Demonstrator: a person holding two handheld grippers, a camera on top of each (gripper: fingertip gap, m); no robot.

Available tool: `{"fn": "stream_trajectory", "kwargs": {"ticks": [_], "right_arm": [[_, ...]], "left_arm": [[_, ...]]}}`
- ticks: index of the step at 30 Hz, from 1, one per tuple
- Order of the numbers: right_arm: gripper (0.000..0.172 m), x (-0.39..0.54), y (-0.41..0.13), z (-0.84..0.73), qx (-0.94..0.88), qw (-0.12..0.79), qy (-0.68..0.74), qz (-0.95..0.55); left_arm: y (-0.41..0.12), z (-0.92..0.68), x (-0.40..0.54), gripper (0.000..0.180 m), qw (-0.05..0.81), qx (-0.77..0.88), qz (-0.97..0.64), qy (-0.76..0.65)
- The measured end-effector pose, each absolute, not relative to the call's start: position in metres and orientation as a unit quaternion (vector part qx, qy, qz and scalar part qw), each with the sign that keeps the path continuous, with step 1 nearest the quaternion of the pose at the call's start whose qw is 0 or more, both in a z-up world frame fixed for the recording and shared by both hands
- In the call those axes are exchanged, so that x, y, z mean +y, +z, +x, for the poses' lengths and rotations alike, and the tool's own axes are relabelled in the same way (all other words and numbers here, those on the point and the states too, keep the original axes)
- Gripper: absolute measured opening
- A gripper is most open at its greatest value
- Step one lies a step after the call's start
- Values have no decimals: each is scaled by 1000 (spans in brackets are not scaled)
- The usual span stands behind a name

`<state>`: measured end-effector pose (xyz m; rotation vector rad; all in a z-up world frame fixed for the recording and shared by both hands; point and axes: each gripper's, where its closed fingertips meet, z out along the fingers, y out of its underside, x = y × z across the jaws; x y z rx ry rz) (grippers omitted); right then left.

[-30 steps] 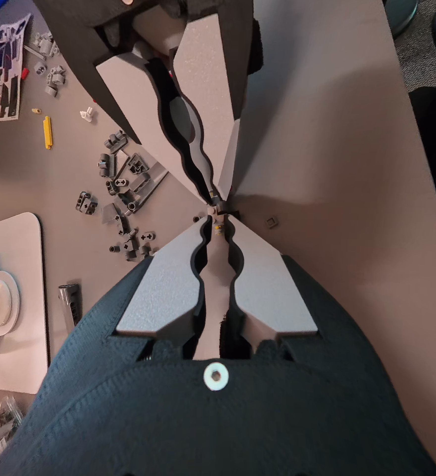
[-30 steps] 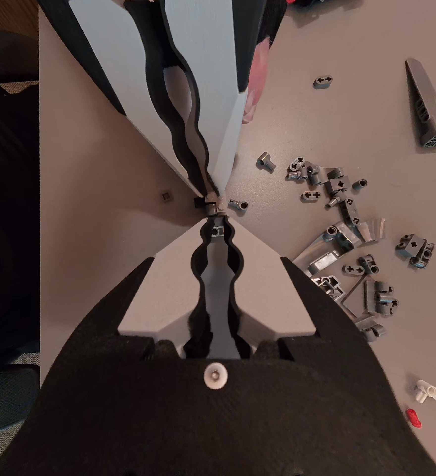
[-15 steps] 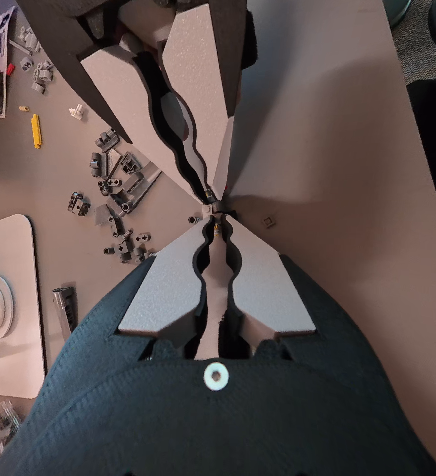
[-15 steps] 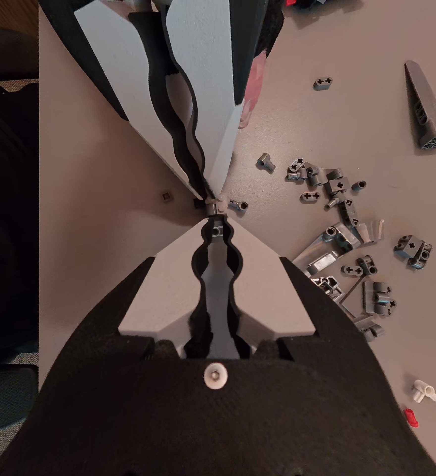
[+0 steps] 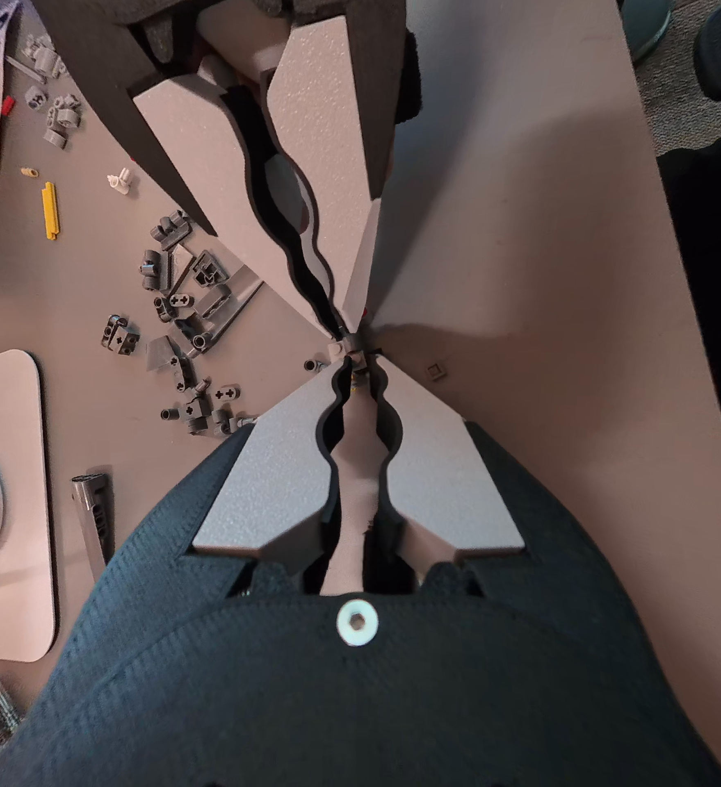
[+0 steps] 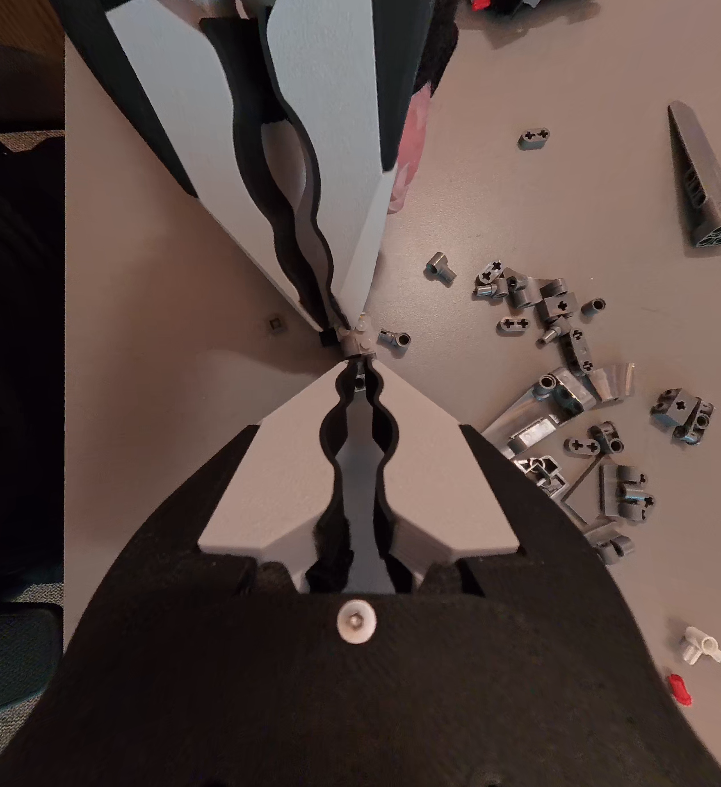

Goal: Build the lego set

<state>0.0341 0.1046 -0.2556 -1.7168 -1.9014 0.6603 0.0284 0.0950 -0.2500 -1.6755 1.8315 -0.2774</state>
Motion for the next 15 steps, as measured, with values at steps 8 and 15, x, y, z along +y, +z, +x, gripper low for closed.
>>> {"fn": "stream_trajectory", "kwargs": {"ticks": [8, 15], "right_arm": [[0, 105, -256, 33, -697, 246, 241, -629], [0, 104, -256, 33, -697, 246, 240, -629]], "left_arm": [[-243, 27, 93, 7, 325, 694, -632, -120], [-243, 28, 99, 5, 328, 695, -631, -109]]}}
